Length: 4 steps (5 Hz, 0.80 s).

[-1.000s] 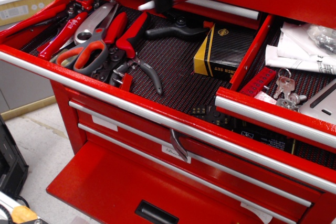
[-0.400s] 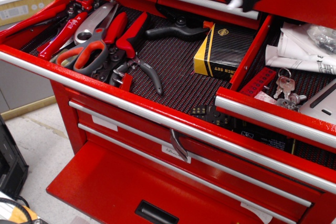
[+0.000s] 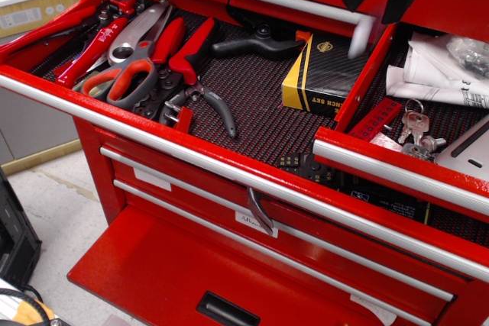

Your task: Pick up glue and put into drawer

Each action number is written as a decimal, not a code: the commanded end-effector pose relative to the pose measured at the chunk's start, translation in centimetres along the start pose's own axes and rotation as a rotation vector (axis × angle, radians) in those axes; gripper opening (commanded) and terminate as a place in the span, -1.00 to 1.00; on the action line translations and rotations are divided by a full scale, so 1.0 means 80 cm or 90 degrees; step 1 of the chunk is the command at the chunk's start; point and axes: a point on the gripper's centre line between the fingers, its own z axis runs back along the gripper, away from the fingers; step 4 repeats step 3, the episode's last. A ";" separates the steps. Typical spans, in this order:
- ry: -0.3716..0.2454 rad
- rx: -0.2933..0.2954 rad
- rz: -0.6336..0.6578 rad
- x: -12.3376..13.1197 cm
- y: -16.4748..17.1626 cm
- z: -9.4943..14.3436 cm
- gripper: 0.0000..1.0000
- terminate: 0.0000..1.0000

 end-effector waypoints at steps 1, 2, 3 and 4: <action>-0.039 -0.006 0.016 0.020 0.004 0.022 1.00 -1.00; -0.039 -0.006 0.016 0.020 0.004 0.022 1.00 -1.00; -0.039 -0.006 0.016 0.020 0.004 0.022 1.00 1.00; -0.039 -0.006 0.016 0.020 0.004 0.022 1.00 1.00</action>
